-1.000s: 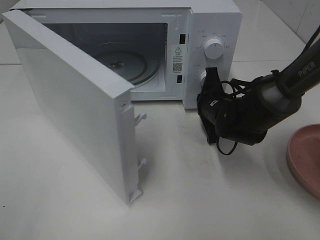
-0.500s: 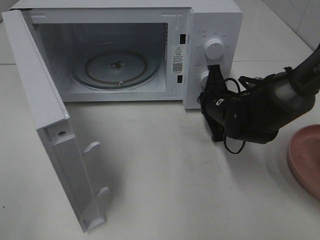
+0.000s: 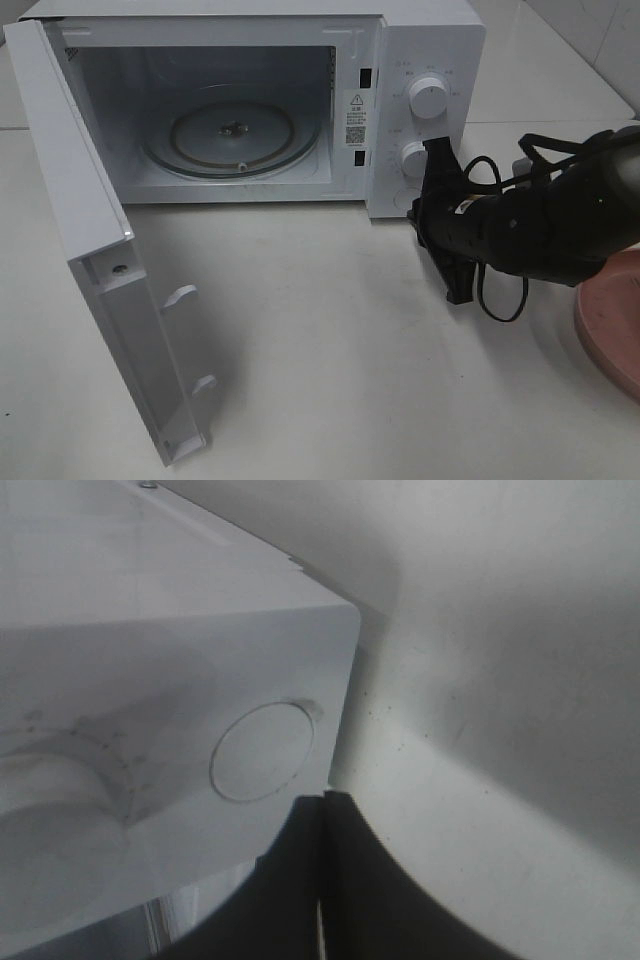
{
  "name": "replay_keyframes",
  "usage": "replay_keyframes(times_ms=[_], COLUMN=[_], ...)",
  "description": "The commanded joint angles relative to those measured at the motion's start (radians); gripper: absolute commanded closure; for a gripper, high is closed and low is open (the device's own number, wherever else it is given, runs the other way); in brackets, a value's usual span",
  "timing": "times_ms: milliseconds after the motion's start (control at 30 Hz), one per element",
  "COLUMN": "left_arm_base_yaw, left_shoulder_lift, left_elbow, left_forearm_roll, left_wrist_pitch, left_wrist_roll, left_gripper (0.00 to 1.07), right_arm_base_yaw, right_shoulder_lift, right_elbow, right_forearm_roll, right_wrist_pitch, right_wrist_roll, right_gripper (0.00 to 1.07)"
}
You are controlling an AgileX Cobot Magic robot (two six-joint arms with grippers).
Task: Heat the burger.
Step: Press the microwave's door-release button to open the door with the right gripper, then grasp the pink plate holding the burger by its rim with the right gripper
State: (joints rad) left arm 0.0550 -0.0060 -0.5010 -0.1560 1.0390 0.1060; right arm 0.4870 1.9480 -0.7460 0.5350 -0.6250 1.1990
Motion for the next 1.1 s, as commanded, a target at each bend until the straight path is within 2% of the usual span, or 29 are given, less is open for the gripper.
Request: replay_keyframes(times_ms=[33,300,433,700,767,933,1100], left_arm_base_yaw=[0.002,0.002,0.002,0.002,0.002,0.002,0.002], left_shoulder_lift=[-0.022,-0.022,-0.022,-0.022,-0.022,-0.022,-0.022], left_elbow=[0.005,0.005,0.005,0.005,0.005,0.005,0.005], left_forearm_roll=[-0.005,-0.005,-0.005,-0.005,-0.005,-0.005,-0.005], left_wrist_pitch=[-0.011,-0.011,-0.011,-0.011,-0.011,-0.011,-0.011], left_wrist_roll=[-0.005,-0.005,-0.005,-0.005,-0.005,-0.005,-0.005], left_gripper=[0.07,0.07,0.07,0.07,0.07,0.07,0.07], right_arm_base_yaw=[-0.006,-0.006,-0.006,-0.009,-0.009,-0.009,-0.009], right_shoulder_lift=[-0.053,-0.206,-0.278,-0.370,-0.379,-0.435,-0.472], right_elbow=[0.022,0.059,0.059,0.054,0.050,-0.006,-0.025], right_forearm_roll=[-0.013,-0.045,-0.183,-0.383,-0.402,-0.495,-0.568], right_wrist_pitch=[0.031,0.223,0.371,0.634,0.664,0.918,1.045], right_wrist_roll=[-0.055,-0.194,-0.289,-0.403,-0.429,-0.610,-0.756], right_gripper=[1.07,1.05,1.04,1.02,1.02,1.02,1.00])
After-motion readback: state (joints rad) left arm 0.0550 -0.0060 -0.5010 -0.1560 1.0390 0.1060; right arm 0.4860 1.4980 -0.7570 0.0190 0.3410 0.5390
